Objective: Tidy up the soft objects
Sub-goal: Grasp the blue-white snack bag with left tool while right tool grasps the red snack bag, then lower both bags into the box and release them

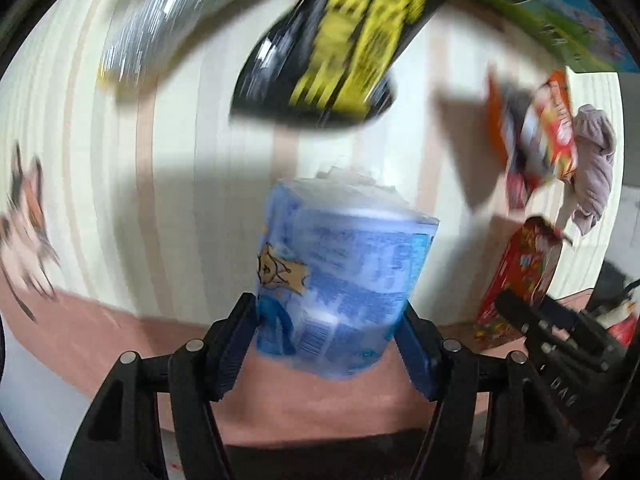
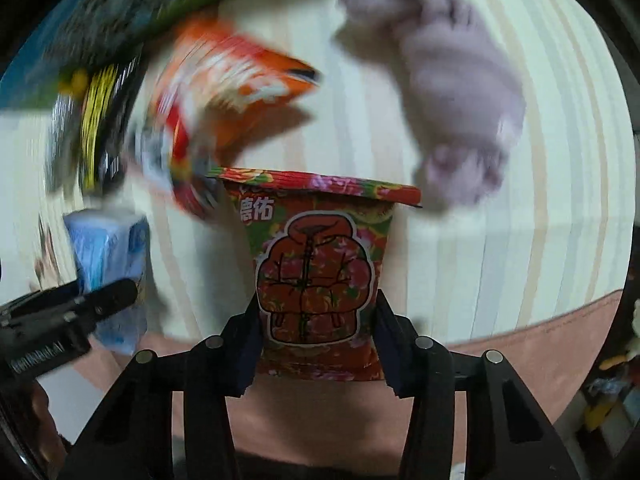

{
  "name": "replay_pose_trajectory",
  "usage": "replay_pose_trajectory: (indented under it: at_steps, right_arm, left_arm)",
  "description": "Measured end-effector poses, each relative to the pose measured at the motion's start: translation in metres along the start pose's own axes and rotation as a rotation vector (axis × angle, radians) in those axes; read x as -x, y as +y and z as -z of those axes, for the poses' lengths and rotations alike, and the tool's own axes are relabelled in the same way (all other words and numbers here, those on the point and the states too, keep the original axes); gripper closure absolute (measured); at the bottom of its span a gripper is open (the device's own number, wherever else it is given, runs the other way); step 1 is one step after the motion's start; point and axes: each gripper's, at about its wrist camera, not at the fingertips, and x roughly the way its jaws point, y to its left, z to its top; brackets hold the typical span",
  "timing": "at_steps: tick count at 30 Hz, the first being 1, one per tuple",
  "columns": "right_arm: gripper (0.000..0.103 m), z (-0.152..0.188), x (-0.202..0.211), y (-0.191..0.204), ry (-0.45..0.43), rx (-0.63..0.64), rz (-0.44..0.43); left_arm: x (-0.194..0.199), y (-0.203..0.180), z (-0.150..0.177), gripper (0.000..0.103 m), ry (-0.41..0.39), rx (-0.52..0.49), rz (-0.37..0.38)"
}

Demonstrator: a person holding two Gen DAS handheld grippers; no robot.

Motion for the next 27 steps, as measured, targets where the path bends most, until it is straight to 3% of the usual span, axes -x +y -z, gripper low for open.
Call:
replay_pose_trajectory:
  at_steps: [5, 12, 14, 17, 19, 22, 27]
  right_arm:
    - [0.051, 0.025, -0.009, 0.007, 0.023, 0.057, 0.046]
    - [0.050, 0.016, -0.018, 0.038, 0.007, 0.043, 0.093]
    - [0.049, 0.018, -0.022, 0.038, 0.007, 0.043, 0.104]
    - [0.052, 0.021, -0.023, 0.042, 0.002, 0.048, 0.120]
    - [0.055, 0.028, -0.022, 0.051, -0.008, 0.053, 0.121]
    - [0.056, 0.031, -0.010, 0.065, -0.010, 0.069, 0.075]
    - [0.056, 0.045, 0.059, 0.086, -0.094, 0.119, -0.025]
  left_arm:
    - [-0.020, 0.010, 0.004, 0.036, 0.003, 0.009, 0.022]
    - [-0.029, -0.012, -0.010, 0.035, -0.017, -0.040, -0.034]
    - [-0.030, -0.018, -0.010, 0.038, -0.026, -0.043, -0.042]
    - [-0.028, -0.026, -0.004, 0.054, -0.049, -0.050, -0.044]
    - [-0.024, -0.034, 0.005, 0.057, -0.077, -0.065, -0.045]
    - [0.002, -0.039, 0.014, 0.058, -0.118, -0.079, 0.005]
    - [0.073, -0.049, 0.019, 0.058, -0.226, -0.088, 0.130]
